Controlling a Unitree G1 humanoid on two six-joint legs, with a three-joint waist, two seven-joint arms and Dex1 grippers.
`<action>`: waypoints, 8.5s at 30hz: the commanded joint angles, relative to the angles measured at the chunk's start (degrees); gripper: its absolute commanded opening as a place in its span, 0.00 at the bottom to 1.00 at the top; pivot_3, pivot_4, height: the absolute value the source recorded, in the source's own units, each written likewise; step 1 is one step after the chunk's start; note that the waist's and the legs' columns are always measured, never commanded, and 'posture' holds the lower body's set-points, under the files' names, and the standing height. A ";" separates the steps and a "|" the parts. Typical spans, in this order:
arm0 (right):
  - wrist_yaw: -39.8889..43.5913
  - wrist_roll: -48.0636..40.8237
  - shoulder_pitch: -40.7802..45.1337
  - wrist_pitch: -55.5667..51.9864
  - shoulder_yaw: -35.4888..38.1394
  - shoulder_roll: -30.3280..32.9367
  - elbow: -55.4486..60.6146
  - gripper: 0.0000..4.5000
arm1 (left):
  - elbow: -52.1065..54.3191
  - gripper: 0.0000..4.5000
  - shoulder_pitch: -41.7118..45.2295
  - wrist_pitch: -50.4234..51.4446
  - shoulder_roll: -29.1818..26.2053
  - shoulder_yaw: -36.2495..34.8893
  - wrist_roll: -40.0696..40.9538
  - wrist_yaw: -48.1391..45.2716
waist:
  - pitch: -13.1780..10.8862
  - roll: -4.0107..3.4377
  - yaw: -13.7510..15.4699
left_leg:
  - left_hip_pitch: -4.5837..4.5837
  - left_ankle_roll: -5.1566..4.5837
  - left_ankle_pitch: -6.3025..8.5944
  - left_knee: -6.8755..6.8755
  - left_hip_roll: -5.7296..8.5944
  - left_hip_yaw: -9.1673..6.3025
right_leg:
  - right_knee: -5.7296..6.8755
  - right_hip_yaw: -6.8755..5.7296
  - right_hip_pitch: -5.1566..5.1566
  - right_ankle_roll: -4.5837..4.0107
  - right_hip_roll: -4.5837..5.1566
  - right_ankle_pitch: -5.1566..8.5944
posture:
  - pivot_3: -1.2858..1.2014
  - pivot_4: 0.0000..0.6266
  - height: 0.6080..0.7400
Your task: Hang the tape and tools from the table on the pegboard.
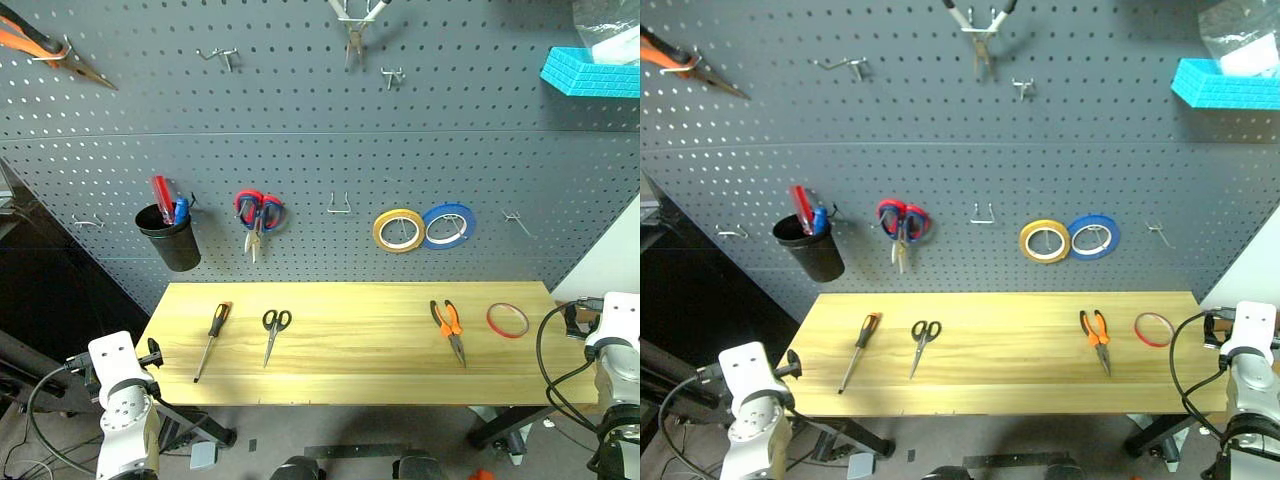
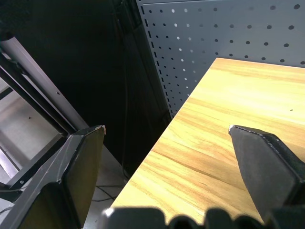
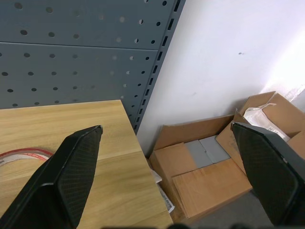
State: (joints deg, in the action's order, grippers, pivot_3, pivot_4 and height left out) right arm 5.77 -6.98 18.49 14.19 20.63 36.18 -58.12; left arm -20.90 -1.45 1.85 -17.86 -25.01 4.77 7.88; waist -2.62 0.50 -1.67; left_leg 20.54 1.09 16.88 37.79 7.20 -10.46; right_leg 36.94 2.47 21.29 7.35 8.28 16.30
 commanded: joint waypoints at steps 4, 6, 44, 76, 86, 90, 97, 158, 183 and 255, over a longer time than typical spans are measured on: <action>-0.55 -0.59 -0.23 0.08 0.78 0.24 2.58 1.00 | 0.84 0.99 0.57 -4.39 -1.73 1.21 -3.17 0.94 | 0.00 0.00 0.00 | 0.00 0.00 0.00 0.00 0.00 0.00 | 0.00 0.00 -0.01 0.00 0.00 0.00 | 0.51 0.05 1.00; -0.69 -0.44 -0.47 0.06 0.67 0.19 2.75 1.00 | 0.60 0.99 0.54 -4.56 -1.97 1.40 -3.14 0.15 | 0.00 0.00 0.00 | 0.00 0.00 0.00 0.00 0.00 0.01 | -0.01 0.00 -0.01 0.00 0.00 0.00 | 0.51 0.05 1.00; 23.33 1.94 0.08 -39.86 -17.40 3.17 38.79 1.00 | 36.27 0.99 22.68 43.88 -10.65 33.15 4.20 -41.79 | -11.26 0.25 -2.80 | 1.28 0.36 -0.04 0.15 -0.96 0.46 | 0.10 0.02 1.17 -0.48 -0.60 -0.36 | 0.45 0.50 1.00; 41.89 19.63 27.15 -26.16 -32.03 3.79 -10.53 0.01 | 35.70 1.00 31.79 25.37 -13.18 43.69 14.50 -77.06 | -16.58 1.36 -3.10 | 2.37 0.40 -0.07 0.54 -1.16 1.12 | 0.17 -0.09 2.16 -0.50 -0.62 -0.72 | 0.48 0.62 1.00; 35.88 19.01 18.54 -20.04 -29.13 7.29 2.29 0.01 | 34.91 1.00 32.22 23.22 -11.22 41.88 16.16 -76.04 | -16.55 1.41 -2.60 | 2.38 0.39 -0.06 1.04 -1.10 1.04 | 0.14 -0.10 1.91 -0.36 -0.63 -0.96 | 0.47 0.61 1.00; 28.70 17.67 3.36 -22.09 -20.62 10.35 30.37 0.01 | 35.34 1.00 32.17 22.48 -10.55 41.48 16.40 -75.35 | -16.61 1.28 -2.17 | 2.56 0.39 -0.06 0.97 -1.08 1.05 | 0.16 -0.09 2.20 -0.36 -0.62 -0.96 | 0.46 0.60 1.00; 17.22 19.60 -22.30 -32.62 -8.38 1.09 77.96 0.01 | 34.29 1.00 32.75 20.00 -7.79 40.68 16.36 -73.53 | -16.70 1.04 -3.25 | 3.39 0.38 -0.06 1.18 -1.07 1.33 | 1.07 -0.02 3.34 -0.35 -0.46 -0.97 | 0.45 0.63 1.00; 3.31 6.94 6.05 -70.09 -17.42 -23.25 63.31 0.99 | 16.29 1.00 31.82 6.61 -16.11 38.60 7.51 -77.12 | -16.84 0.88 -4.46 | 3.32 0.30 -0.16 1.08 -1.32 1.96 | 1.15 -0.14 4.04 -0.59 -0.32 -1.32 | 0.45 0.62 1.00; 6.07 4.17 16.26 -61.97 -14.55 -19.29 35.80 0.79 | 17.89 1.00 30.53 6.72 -15.85 38.17 6.51 -75.72 | -16.83 0.88 -4.90 | 3.28 0.31 -0.17 1.13 -1.43 2.13 | 1.22 -0.12 4.06 -0.60 -0.35 -1.35 | 0.46 0.59 1.00; 1.57 13.66 46.99 8.61 -31.39 -42.90 29.69 0.61 | 37.45 1.00 13.31 7.52 -9.68 11.66 19.68 -43.24 | -15.96 1.79 -4.05 | 3.26 0.80 -0.42 1.14 -1.98 2.73 | 1.98 -0.35 5.03 -1.21 -0.64 -1.86 | 0.53 0.42 1.00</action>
State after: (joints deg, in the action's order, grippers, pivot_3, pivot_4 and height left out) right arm 7.91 5.99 64.58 19.49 -10.47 -6.30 -30.27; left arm 15.54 11.77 10.69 -27.66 -13.27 24.62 -35.53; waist -18.58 2.29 -5.73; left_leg 23.80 1.90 16.46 38.92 5.21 -7.72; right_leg 38.92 2.12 26.32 6.14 7.64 14.44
